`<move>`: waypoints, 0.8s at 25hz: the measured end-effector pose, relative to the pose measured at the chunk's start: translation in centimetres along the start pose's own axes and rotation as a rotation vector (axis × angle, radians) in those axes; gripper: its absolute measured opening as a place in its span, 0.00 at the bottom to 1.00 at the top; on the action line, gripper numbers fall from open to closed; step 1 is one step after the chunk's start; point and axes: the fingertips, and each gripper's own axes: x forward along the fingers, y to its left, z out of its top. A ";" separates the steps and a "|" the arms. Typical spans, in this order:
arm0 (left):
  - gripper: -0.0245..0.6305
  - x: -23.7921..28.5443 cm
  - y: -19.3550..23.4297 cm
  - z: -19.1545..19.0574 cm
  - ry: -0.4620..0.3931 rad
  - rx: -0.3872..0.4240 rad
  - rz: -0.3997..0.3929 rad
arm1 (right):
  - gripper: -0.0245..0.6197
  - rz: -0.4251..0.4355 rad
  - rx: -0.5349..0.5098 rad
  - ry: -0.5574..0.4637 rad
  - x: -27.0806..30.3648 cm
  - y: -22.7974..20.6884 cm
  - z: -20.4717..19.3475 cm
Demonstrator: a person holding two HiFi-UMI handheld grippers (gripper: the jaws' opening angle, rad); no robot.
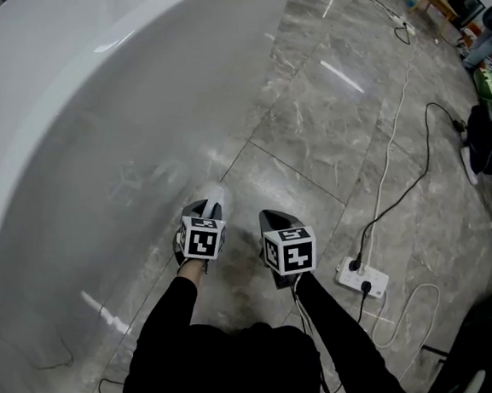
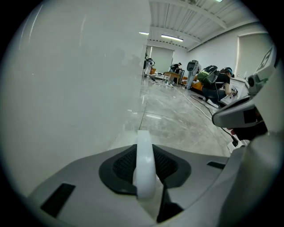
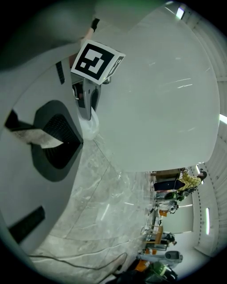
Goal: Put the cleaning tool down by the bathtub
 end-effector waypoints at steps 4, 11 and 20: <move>0.19 0.3 0.2 -0.4 0.008 -0.006 -0.006 | 0.04 -0.001 -0.014 -0.004 0.0 -0.1 0.2; 0.19 0.5 0.0 -1.0 0.035 -0.018 -0.029 | 0.04 -0.004 -0.025 0.001 -0.2 0.1 0.5; 0.22 -1.1 -0.1 -0.6 0.023 -0.033 -0.028 | 0.04 -0.008 -0.025 -0.012 -0.7 0.2 1.1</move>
